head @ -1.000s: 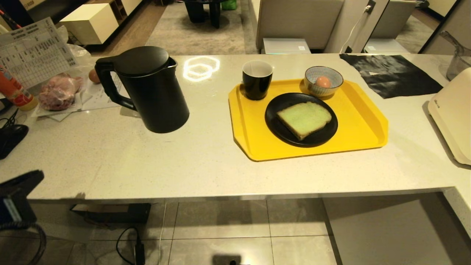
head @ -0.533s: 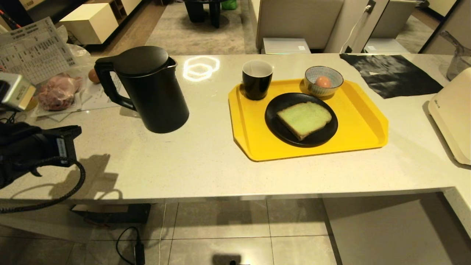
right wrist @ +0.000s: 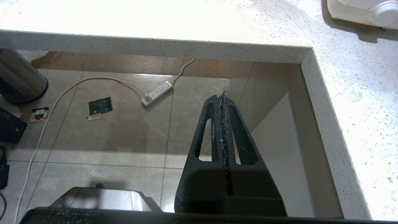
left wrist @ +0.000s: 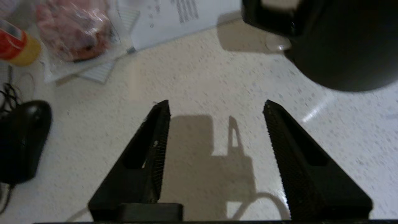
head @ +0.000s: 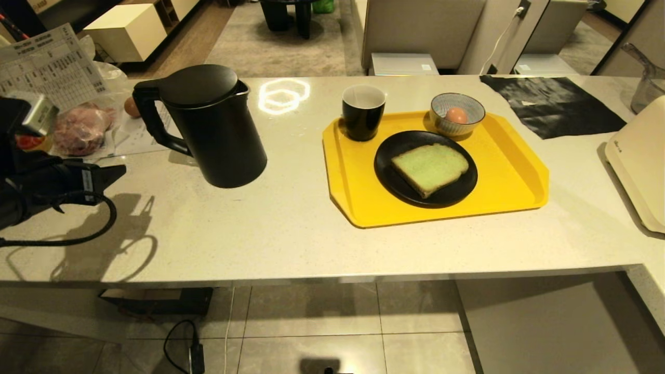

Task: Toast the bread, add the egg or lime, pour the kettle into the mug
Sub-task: Pick up the kettle

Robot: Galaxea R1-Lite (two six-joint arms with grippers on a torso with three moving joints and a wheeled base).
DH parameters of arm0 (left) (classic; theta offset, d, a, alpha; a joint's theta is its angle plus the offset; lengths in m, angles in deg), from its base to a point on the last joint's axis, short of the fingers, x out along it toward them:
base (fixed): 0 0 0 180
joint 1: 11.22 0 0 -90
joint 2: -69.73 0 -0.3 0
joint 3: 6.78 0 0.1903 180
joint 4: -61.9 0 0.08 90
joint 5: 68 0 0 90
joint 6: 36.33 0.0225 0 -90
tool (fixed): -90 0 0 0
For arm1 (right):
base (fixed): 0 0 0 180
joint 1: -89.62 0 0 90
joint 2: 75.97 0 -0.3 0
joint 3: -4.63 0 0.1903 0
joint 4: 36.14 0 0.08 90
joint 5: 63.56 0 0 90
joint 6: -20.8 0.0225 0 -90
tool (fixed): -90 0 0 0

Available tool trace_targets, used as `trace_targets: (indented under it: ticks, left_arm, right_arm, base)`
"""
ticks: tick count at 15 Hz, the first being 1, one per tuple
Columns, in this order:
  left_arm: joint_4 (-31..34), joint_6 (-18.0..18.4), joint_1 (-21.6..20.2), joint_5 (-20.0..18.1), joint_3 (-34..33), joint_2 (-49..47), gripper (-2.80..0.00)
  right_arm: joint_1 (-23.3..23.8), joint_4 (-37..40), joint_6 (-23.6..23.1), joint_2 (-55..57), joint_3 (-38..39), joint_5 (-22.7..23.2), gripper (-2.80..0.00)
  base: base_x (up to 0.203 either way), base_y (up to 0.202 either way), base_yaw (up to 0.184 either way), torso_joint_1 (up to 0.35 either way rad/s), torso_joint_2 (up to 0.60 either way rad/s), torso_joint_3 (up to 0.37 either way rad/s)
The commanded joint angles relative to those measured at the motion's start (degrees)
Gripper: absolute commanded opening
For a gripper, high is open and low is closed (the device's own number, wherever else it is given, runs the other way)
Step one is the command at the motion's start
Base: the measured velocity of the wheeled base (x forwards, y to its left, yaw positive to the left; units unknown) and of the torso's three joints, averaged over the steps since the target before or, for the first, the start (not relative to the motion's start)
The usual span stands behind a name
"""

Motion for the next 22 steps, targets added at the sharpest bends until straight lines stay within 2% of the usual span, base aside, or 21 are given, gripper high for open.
trace_targets:
  ticks: [1,5,8,10,14,19,22]
  left_arm:
    - [-0.16,0.05,-1.28,-0.25,4.55,-2.07,0.00]
    - [0.16,-0.48,-0.42,-1.45,13.31,-6.53,0.00]
    - [0.66,-1.95,2.29,-2.94,15.99,-9.43,0.00]
    - [0.68,-3.05,2.44,-3.28,18.10,-11.10,0.00]
    - [0.52,-3.12,2.88,-3.84,20.38,-13.31,0.00]
    - [0.25,-2.85,3.90,-7.39,21.97,-14.80,0.00]
    - [-0.02,-2.70,4.47,-7.41,24.04,-16.11,0.00]
  right_arm:
    - [-0.02,-0.04,-0.04,0.11,1.58,-0.01,-2.80]
    - [-0.02,-0.04,-0.04,0.11,1.58,-0.01,-2.80]
    - [-0.02,-0.04,-0.04,0.11,1.58,-0.01,-2.80]
    - [-0.02,-0.04,-0.04,0.11,1.58,-0.01,-2.80]
    - [-0.02,-0.04,-0.04,0.11,1.58,-0.01,-2.80]
    - [-0.02,-0.04,-0.04,0.11,1.58,-0.01,-2.80]
    - [-0.02,-0.04,-0.04,0.11,1.58,-0.01,-2.80]
  base:
    - [0.000,0.000,0.000,0.000,0.00,0.000]
    - [0.000,0.000,0.000,0.000,0.00,0.000]
    - [0.000,0.000,0.000,0.000,0.00,0.000]
    - [0.000,0.000,0.000,0.000,0.00,0.000]
    - [0.000,0.000,0.000,0.000,0.00,0.000]
    - [0.000,0.000,0.000,0.000,0.00,0.000]
    - [0.000,0.000,0.000,0.000,0.00,0.000]
